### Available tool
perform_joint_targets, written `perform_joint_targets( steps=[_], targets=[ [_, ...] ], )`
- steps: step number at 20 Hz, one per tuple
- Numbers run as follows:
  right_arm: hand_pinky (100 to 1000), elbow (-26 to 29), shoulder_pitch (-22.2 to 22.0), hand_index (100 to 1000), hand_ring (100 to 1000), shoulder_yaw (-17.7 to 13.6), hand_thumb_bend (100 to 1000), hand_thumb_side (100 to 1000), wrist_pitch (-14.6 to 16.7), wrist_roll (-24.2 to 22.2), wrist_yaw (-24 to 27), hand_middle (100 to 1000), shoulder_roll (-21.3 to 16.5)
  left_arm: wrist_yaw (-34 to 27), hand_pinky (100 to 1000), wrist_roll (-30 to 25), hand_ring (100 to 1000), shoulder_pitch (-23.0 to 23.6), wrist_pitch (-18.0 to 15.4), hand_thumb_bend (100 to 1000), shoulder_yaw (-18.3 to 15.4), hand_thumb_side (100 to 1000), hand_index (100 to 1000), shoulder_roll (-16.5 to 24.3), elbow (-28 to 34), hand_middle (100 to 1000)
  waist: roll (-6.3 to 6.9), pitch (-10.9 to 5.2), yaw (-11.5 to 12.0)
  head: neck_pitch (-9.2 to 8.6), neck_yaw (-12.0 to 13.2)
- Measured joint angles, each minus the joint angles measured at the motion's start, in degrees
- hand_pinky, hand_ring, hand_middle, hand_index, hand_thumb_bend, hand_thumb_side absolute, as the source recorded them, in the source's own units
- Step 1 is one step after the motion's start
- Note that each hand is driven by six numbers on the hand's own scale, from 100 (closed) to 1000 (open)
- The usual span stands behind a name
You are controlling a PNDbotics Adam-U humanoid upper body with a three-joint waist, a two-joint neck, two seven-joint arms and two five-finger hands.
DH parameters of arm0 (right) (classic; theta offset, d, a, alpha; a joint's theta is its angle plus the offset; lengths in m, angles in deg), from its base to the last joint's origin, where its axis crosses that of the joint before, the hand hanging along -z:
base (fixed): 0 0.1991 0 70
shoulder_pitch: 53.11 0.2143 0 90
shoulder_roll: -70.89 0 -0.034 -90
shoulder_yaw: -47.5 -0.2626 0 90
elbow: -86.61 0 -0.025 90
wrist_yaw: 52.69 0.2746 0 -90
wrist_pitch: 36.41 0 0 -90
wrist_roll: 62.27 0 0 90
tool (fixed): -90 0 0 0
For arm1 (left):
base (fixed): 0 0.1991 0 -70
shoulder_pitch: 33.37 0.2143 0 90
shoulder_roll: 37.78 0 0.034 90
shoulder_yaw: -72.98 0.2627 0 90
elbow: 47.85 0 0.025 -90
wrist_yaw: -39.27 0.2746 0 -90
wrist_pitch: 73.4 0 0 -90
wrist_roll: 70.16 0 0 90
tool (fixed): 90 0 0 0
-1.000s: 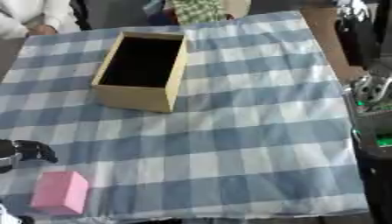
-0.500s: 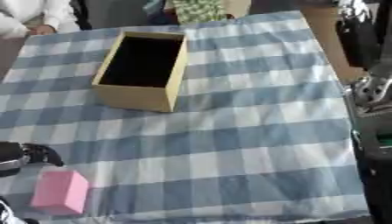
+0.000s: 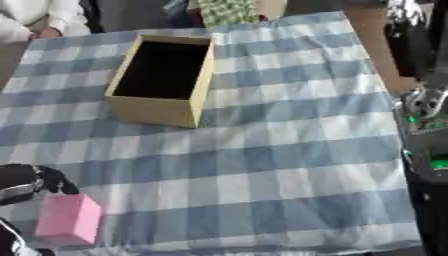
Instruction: Pick up objects on the table and place them in the box.
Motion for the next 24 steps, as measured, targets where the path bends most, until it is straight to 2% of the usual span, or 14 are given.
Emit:
perform_joint_targets(
  steps=[4,7,13,17,24],
  targets=[
    [853,0.00,0.00,740,664,-0.14,100,901,-0.09,0.05,0.01,661,0.33,0.04,584,0.40,613,-0.02,0.40,495,0.01,253,812,-0.26,-0.29,680,-0.01,0.00,-0.02,0.00,0.03],
    [853,0.00,-0.01,740,664,-0.32,100,901,-0.15,0.08,0.01,661,0.38,0.00,542,0.76,578,-0.03,0.76,430,0.02,248,781,-0.28,-0.39,636,-0.01,0.00,-0.03,0.00,0.06],
    [854,0.00,-0.02,740,664,-0.34,100,900,-0.25,0.15,0.04,660,0.41,-0.29,500,1.54,527,-0.03,1.54,319,0.01,262,715,-0.39,-0.80,570,-0.01,0.00,-0.05,0.00,0.13],
    [854,0.00,-0.04,740,664,-0.35,100,900,-0.27,0.14,0.06,660,0.42,-0.48,483,2.09,511,-0.03,2.08,285,-0.14,262,699,-0.72,-0.81,553,-0.01,0.00,-0.04,0.00,0.13],
    [853,0.00,-0.05,740,665,-0.38,100,900,-0.28,0.15,0.06,661,0.42,-1.03,473,2.94,499,-0.57,2.49,254,-2.64,260,689,-0.33,0.60,542,0.00,-0.01,0.06,0.00,-0.02]
  ],
)
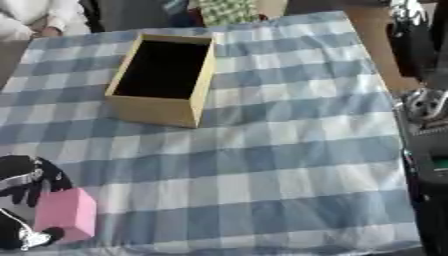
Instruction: Pick up objects on the table and place them in the box.
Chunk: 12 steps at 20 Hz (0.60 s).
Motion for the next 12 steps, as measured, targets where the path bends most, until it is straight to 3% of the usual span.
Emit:
perform_joint_targets(
  steps=[1,2,12],
  targets=[
    [853,0.00,0.00,740,665,-0.01,100,900,0.00,0.00,0.00,661,0.00,-0.14,474,0.18,500,-0.16,-0.14,173,-0.46,299,691,0.34,0.07,543,0.02,0.00,0.03,0.00,-0.01],
    [853,0.00,0.00,740,665,-0.02,100,900,0.01,0.01,0.00,661,0.00,-0.32,474,0.43,500,-0.42,-0.28,247,-0.95,257,691,0.69,0.14,543,0.04,0.00,0.10,0.00,-0.01],
    [853,0.00,0.09,740,665,-0.11,100,900,0.03,-0.01,0.02,660,-0.05,-2.12,469,3.68,495,-5.40,-1.72,200,-8.08,225,693,4.90,0.17,545,0.26,0.33,0.35,0.00,0.17]
  ],
)
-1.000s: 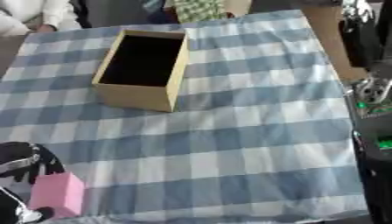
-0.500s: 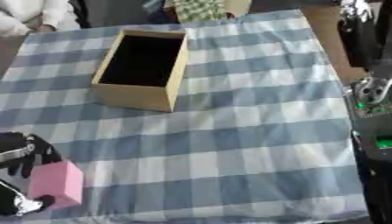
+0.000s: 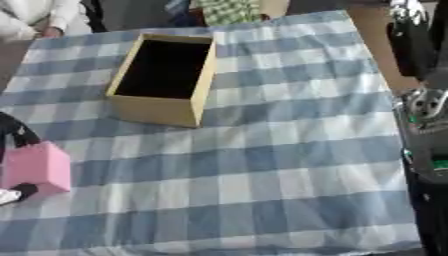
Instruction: Pick up objects on the table and place them in the box.
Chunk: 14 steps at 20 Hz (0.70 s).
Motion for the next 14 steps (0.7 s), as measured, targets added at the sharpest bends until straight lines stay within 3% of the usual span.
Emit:
perform_joint_targets(
  steps=[8,14],
  targets=[
    [852,0.00,0.98,742,665,0.17,100,902,0.34,-0.20,0.30,661,-0.30,0.52,468,-0.37,499,-6.63,0.02,122,-2.43,136,714,0.21,-0.27,560,-0.84,0.70,-0.39,0.00,1.68],
    [852,0.00,1.94,741,665,0.29,100,902,0.66,-0.39,0.47,660,-0.49,2.74,450,0.57,487,-12.81,-0.97,100,-2.53,107,716,-2.57,-4.92,553,-1.87,1.87,-0.80,-0.03,3.03]
  ],
)
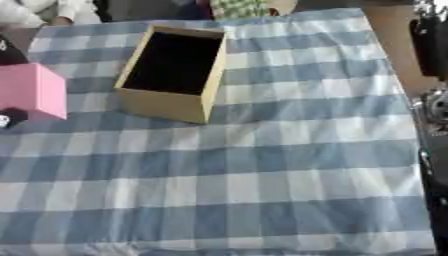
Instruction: Pick up objects on the table and place them in the box.
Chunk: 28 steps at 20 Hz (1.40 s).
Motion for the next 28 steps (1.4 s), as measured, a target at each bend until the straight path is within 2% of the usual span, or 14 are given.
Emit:
perform_joint_targets(
  steps=[5,6,7,12,17,22,28],
  targets=[
    [852,0.00,0.81,741,665,0.25,100,903,0.16,-0.15,0.13,660,0.00,1.17,437,1.57,478,-5.71,-2.11,100,0.34,102,712,-3.85,-6.33,544,-0.60,0.97,-0.64,-0.78,0.83],
    [852,0.00,0.97,741,665,0.25,100,902,0.18,-0.16,0.20,659,0.00,1.61,436,1.91,477,-6.73,-2.68,100,0.58,135,710,-4.74,-7.84,542,-0.67,1.15,-0.78,-1.09,0.93],
    [852,0.00,1.07,741,665,0.25,100,903,0.22,-0.20,0.27,659,0.00,2.18,436,2.28,477,-7.75,-3.32,100,0.79,100,710,-5.63,-9.34,542,-0.69,1.34,-0.92,-1.33,1.05],
    [852,0.00,2.02,741,665,0.26,100,903,0.28,-0.21,0.46,659,0.01,5.19,420,4.52,468,-12.14,-6.86,100,1.26,112,706,-10.18,-16.45,534,-0.94,2.35,-1.77,-2.83,1.79],
    [853,0.00,3.09,741,664,0.32,100,903,0.51,-0.38,0.72,658,0.10,8.31,416,7.25,466,-15.72,-9.73,100,1.23,125,706,-14.72,-23.94,534,-1.30,3.77,-3.06,-4.64,2.81],
    [853,0.00,4.06,741,664,0.60,100,902,0.72,-0.39,1.01,657,0.53,10.87,406,10.12,461,-18.12,-12.01,100,0.14,136,706,-18.37,-31.24,532,-1.48,5.26,-4.04,-5.68,3.61],
    [854,0.00,5.09,741,663,0.69,100,901,1.09,-0.72,1.53,656,0.69,13.47,402,12.70,458,-21.08,-14.48,100,-0.71,142,703,-21.67,-35.50,530,-1.22,6.77,-5.70,-6.90,4.54]
  ],
)
